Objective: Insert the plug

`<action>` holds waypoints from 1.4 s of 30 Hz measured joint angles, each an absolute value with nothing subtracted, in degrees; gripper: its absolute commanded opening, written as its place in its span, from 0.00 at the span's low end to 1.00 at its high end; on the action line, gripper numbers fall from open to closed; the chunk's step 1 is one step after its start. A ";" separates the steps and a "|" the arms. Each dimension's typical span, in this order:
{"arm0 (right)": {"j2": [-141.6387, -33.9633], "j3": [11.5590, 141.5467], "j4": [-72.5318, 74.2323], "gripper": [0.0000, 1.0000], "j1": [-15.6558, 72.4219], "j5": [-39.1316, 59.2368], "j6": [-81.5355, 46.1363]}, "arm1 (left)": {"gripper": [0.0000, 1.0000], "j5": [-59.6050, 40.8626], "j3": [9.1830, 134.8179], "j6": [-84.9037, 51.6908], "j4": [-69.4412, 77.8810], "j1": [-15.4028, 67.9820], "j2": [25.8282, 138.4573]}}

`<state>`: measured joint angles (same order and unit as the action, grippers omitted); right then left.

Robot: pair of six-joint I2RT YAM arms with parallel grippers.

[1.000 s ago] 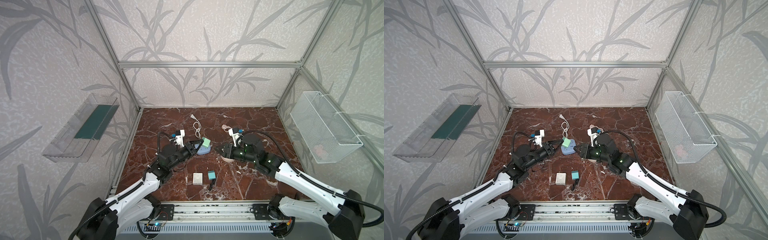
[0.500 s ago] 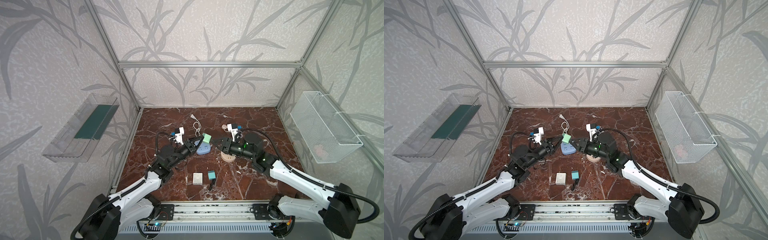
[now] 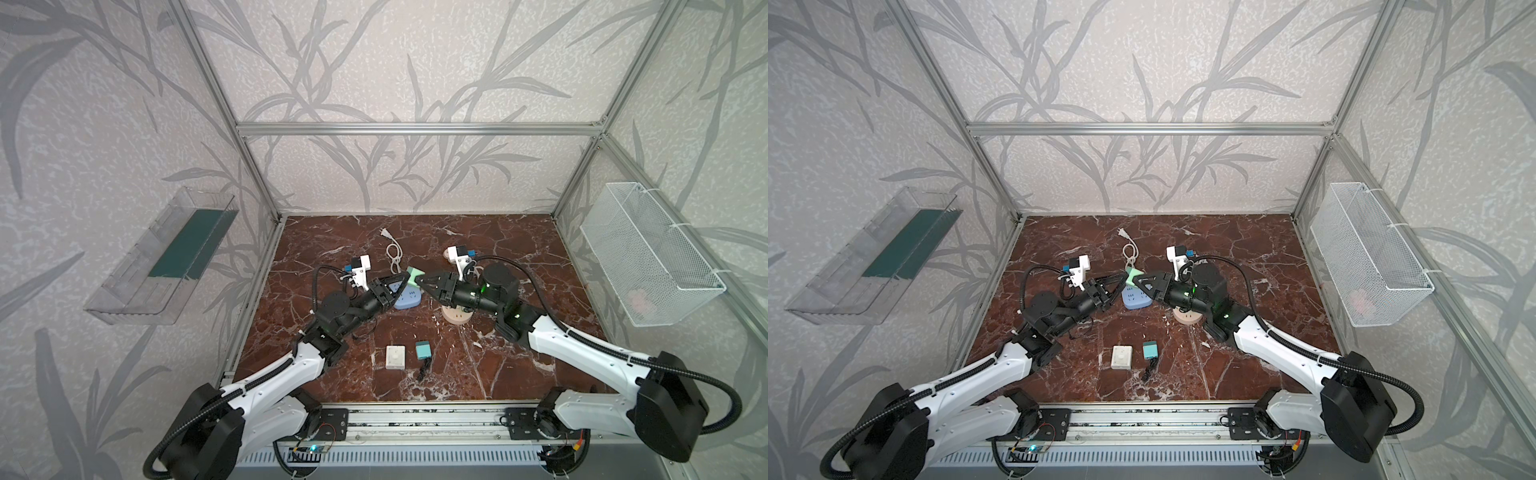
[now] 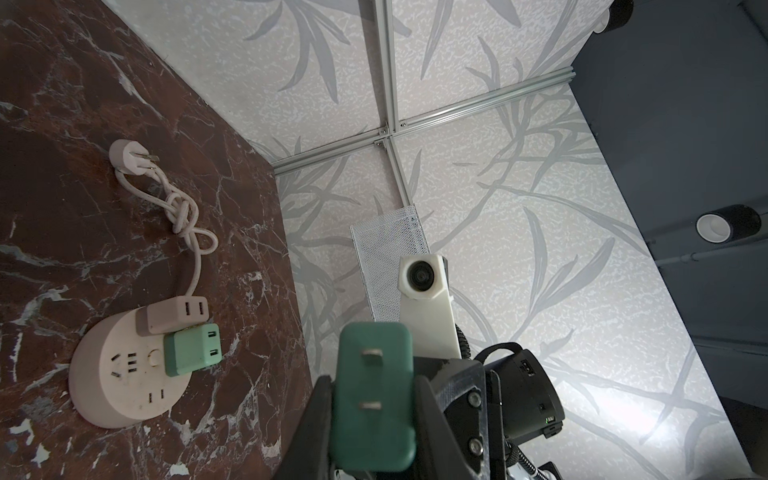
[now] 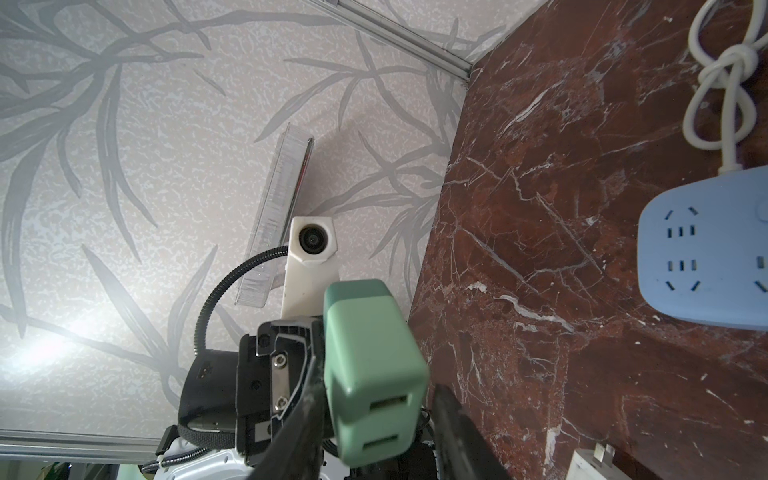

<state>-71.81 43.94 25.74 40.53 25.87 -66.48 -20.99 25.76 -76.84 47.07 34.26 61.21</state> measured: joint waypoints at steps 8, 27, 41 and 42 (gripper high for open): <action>-72.42 43.83 28.14 0.20 40.23 26.44 -68.58 | 0.00 -20.45 25.76 -77.65 48.88 35.03 62.35; -72.42 43.83 28.67 0.00 40.01 26.65 -68.97 | 0.89 -20.38 26.30 -77.69 47.90 35.20 62.81; -69.49 42.13 18.33 0.00 38.61 25.93 -65.65 | 0.98 -19.29 31.20 -67.59 21.15 32.21 50.57; -69.25 41.95 17.74 0.00 38.50 25.93 -65.49 | 0.98 -19.20 31.68 -66.72 19.57 32.14 50.06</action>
<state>-69.25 41.95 17.74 38.50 25.93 -65.49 -19.20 31.68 -66.72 19.57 32.14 50.06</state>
